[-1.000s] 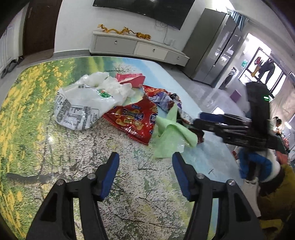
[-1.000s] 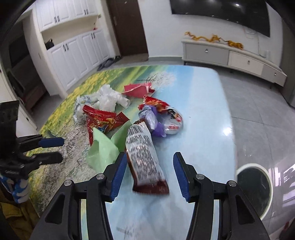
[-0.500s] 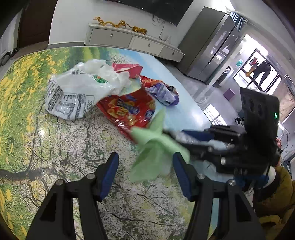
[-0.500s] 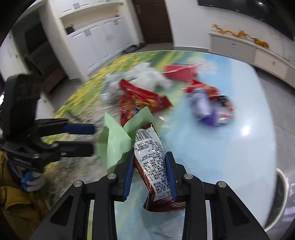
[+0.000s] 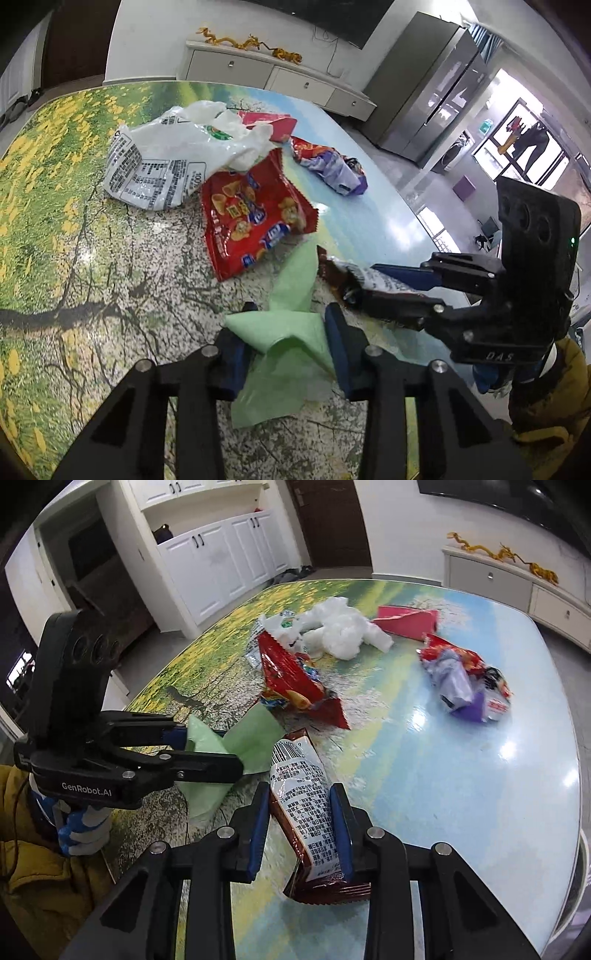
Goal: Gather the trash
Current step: 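Carry both items to the bin and open both tools over it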
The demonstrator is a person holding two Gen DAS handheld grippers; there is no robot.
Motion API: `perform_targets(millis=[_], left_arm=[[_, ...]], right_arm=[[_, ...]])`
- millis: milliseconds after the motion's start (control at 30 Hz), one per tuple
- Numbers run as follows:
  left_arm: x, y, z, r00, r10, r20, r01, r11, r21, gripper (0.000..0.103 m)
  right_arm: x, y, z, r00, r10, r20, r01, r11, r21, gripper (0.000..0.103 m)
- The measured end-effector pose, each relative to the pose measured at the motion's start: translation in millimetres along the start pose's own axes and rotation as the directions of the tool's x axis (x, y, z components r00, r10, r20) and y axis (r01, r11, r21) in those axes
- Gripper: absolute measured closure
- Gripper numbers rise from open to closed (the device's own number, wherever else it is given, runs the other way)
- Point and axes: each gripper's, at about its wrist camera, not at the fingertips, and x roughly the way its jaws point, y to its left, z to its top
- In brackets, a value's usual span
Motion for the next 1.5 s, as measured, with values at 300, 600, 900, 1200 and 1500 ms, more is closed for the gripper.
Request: perform_targets(millis=[300, 600, 900, 1200, 1500], left_arm=[[-25, -14, 0, 0.998, 0.042, 0.037, -0.042, 0.999, 0.019, 0.072], [-5, -79, 54, 1.000, -0.010, -0.002, 0.011, 0.991, 0.132, 0.072], [113, -209, 133, 0.987, -0.104, -0.126, 0.136, 0.951, 0.279, 0.072], [233, -291, 165, 0.973, -0.119, -0.198, 0.176, 0.938, 0.297, 0.054], [216, -294, 155, 0.990, -0.092, -0.110, 0.123, 0.937, 0.326, 0.047]], right_arm=[[-34, -20, -20, 0.996, 0.017, 0.091, -0.023, 0.998, 0.065, 0.072], [-102, -86, -45, 0.960, -0.075, 0.270, 0.015, 0.976, 0.218, 0.072], [-169, -228, -109, 0.889, -0.382, 0.251, 0.194, 0.813, 0.549, 0.071], [-158, -329, -143, 0.871, -0.471, 0.140, 0.251, 0.672, 0.697, 0.051], [-160, -327, -160, 0.856, -0.506, 0.106, 0.281, 0.627, 0.727, 0.050]])
